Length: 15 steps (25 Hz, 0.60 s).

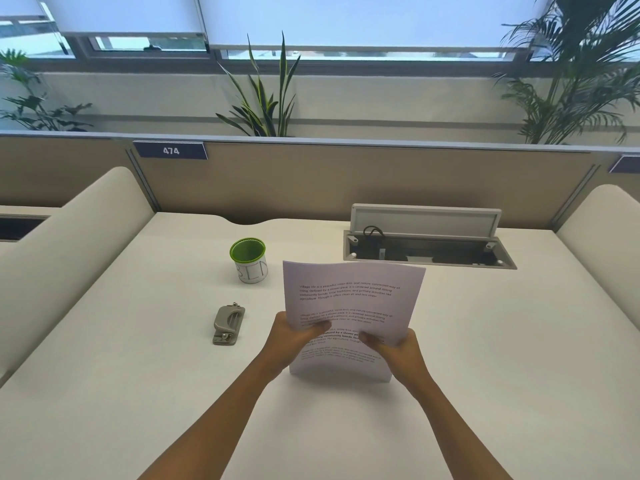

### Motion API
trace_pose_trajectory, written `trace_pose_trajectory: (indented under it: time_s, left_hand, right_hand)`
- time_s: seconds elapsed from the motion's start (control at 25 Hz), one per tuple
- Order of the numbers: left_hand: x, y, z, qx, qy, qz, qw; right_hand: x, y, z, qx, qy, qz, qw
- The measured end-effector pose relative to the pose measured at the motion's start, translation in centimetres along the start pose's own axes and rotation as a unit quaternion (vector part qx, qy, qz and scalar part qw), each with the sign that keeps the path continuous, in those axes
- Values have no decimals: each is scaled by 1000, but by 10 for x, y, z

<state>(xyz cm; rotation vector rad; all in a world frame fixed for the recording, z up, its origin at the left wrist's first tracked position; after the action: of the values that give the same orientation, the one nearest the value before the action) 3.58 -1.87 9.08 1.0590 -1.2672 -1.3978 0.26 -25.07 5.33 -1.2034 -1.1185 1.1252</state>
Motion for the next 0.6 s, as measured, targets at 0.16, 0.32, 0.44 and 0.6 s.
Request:
trace_pose_trajectory:
  time_s: [0.16, 0.32, 0.44, 0.6]
  left_hand:
    - [-1, -2, 0, 1, 9, 1, 1000]
    - [2, -13, 6, -19, 3, 6, 1000]
    - [2, -16, 5, -28, 13, 12, 999]
    - [-6, -12, -1, -40, 65, 55, 996]
  right_hand:
    - [-2, 1, -2, -9, 1, 1, 1000]
    - [-1, 11, -1, 14, -2, 18, 1000]
    - [-3, 7, -2, 20, -12, 30, 999]
    - [-16, -3, -4, 32, -4, 24, 999]
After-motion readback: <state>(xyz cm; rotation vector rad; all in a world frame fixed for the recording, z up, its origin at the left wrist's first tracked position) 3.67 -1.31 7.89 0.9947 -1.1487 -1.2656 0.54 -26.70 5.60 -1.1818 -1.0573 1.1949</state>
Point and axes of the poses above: each hand's wrist, its own z-axis away from the middle knuckle, its own x-axis out of the palm, y = z × x, the point moved 1 cm from there along -z, towards the middle knuckle
